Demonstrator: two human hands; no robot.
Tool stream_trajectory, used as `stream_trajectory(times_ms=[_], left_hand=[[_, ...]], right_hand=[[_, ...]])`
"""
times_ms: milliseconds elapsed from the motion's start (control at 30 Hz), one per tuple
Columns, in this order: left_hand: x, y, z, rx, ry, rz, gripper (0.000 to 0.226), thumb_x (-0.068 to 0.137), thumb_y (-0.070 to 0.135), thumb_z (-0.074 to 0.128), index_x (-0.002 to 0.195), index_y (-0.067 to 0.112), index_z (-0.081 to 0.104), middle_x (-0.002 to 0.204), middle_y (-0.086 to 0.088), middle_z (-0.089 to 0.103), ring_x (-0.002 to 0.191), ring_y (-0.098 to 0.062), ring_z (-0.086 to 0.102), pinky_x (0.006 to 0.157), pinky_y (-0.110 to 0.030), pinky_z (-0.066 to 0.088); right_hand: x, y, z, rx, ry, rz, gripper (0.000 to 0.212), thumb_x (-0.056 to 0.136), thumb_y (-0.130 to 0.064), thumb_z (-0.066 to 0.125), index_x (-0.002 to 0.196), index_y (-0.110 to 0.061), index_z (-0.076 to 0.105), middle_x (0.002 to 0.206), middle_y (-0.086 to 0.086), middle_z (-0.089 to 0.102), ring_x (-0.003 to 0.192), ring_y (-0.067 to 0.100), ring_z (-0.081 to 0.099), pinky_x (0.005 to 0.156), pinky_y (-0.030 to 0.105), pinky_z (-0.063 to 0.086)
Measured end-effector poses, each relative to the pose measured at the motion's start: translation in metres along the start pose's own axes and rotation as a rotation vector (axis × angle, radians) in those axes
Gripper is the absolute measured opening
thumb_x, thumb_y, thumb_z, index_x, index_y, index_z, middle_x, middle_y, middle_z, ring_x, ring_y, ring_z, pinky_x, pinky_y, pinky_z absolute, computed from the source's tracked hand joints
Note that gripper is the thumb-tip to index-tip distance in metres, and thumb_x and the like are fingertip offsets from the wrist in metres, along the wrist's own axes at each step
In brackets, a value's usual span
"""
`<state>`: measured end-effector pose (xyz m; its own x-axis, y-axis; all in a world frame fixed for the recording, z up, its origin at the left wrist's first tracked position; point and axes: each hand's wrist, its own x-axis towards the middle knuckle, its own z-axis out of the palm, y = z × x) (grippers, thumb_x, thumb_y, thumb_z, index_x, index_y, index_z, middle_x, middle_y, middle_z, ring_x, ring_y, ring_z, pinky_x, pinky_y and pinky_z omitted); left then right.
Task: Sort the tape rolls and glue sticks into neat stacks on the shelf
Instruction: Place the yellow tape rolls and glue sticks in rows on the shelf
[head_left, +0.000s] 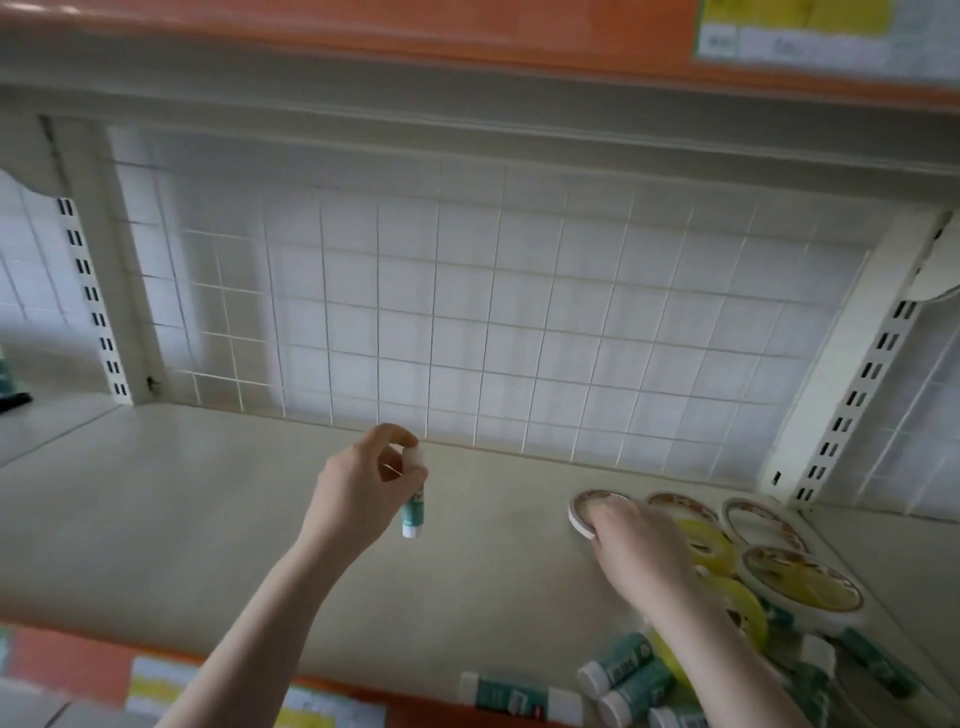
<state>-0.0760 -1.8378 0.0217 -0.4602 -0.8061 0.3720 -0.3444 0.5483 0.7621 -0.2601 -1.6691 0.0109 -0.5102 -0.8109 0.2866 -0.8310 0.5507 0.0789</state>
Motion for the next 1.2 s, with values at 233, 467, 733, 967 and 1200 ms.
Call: stream_trajectory(times_ms=[233,467,733,967,1200], left_hand=[[-0.012,-0.01,-0.03,0.058,0.108,-0.018,0.021,0.074,0.016,0.075,0.085,0.027,0.06,0.07,0.015,0.063,0.069,-0.001,0.059,0.06,-0.014,0.04],[-0.02,-0.032,-0.07,0.091,0.166,-0.011,0.022,0.072,0.014,0.075,0.084,0.026,0.061,0.068,0.013,0.062,0.066,-0.005,0.059,0.059,-0.009,0.038],[-0.025,-0.082,-0.159,0.055,0.213,0.042,0.021,0.073,0.013,0.075,0.082,0.026,0.061,0.068,0.014,0.062,0.065,0.0,0.059,0.058,-0.005,0.036],[-0.022,-0.167,-0.284,0.111,0.255,0.037,0.022,0.072,0.014,0.075,0.084,0.026,0.061,0.069,0.016,0.061,0.068,-0.003,0.059,0.061,-0.01,0.037],[-0.008,-0.225,-0.375,0.151,0.298,0.024,0.023,0.074,0.014,0.075,0.085,0.027,0.06,0.07,0.02,0.06,0.067,0.007,0.056,0.058,-0.001,0.035]], right_hand=[[-0.003,-0.025,-0.005,0.087,0.28,-0.122,0.033,0.043,-0.004,0.087,0.052,-0.019,0.059,0.055,-0.003,0.059,0.048,0.016,0.057,0.045,0.019,0.033],[-0.018,-0.078,-0.004,0.229,0.334,-0.18,0.025,0.05,-0.004,0.085,0.062,-0.017,0.068,0.063,0.0,0.063,0.056,0.024,0.061,0.052,0.028,0.048],[-0.022,-0.194,-0.024,0.237,0.366,-0.226,0.032,0.039,-0.009,0.09,0.056,-0.019,0.065,0.057,-0.001,0.06,0.052,0.022,0.061,0.048,0.023,0.046],[-0.007,-0.348,-0.032,0.353,0.384,-0.179,0.019,0.059,-0.005,0.081,0.063,-0.016,0.066,0.068,0.003,0.064,0.065,0.028,0.063,0.057,0.028,0.046],[0.019,-0.451,-0.037,0.476,0.347,-0.161,0.009,0.072,-0.003,0.071,0.072,-0.011,0.068,0.078,0.008,0.064,0.077,0.034,0.06,0.067,0.034,0.043]])
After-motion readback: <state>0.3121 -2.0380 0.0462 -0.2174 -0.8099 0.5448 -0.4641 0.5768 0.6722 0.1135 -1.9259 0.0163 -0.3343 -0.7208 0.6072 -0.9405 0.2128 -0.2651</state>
